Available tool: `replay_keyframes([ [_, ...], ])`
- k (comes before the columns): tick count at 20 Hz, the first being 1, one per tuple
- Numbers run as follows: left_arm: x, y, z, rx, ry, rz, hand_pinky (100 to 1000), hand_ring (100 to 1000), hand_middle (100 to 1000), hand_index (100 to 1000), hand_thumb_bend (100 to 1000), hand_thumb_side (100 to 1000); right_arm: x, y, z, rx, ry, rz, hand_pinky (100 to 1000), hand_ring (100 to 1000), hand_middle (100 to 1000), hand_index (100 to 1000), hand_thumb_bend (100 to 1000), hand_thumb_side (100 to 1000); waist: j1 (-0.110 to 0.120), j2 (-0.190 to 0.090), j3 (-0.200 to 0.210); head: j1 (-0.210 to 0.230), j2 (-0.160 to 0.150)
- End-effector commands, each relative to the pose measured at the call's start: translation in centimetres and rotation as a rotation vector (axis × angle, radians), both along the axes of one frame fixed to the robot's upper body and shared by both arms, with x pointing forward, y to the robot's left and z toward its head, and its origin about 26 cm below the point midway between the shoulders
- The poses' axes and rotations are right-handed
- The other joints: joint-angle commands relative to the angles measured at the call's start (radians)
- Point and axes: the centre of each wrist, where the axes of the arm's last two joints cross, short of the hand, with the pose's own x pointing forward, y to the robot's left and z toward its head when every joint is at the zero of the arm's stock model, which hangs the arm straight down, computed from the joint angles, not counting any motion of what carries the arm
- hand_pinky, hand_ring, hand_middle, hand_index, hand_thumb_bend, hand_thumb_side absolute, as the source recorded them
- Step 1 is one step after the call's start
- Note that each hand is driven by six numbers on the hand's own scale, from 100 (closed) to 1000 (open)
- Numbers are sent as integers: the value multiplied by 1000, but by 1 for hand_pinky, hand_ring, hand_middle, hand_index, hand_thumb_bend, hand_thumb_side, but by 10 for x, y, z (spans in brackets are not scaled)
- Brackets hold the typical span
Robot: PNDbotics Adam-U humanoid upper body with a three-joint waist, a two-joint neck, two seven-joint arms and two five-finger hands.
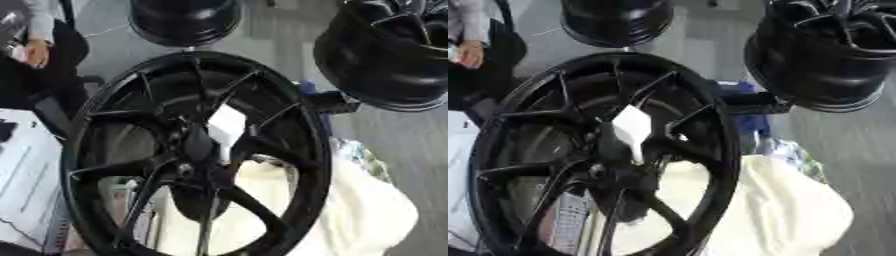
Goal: Pull the pin out of the wheel hub.
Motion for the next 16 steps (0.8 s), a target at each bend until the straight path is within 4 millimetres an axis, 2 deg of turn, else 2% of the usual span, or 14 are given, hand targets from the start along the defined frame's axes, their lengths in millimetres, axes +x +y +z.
replay_keyframes([
  [1, -6, -1, 10, 9, -34, -4, 820, 758, 661, 826, 100, 293, -3, 0, 14, 8, -27, -140, 463, 625, 675, 837, 356, 288, 3, -17, -1, 3, -4],
  [5, -5, -12, 11, 58, -51, -16, 824, 774, 682, 839, 121, 307, -3, 1, 14, 8, -27, -137, 463, 625, 675, 837, 354, 289, 5, -18, -2, 4, -5],
  [9, -3, -28, 11, 133, -75, -28, 831, 799, 708, 848, 185, 301, -2, 2, 14, 10, -27, -133, 461, 624, 675, 838, 352, 291, 9, -19, -5, 7, -5],
  [16, 4, -59, -1, 274, -61, -31, 847, 830, 747, 864, 261, 360, -2, 2, 14, 9, -32, -128, 460, 624, 675, 838, 350, 293, 18, -20, -10, 5, -4],
])
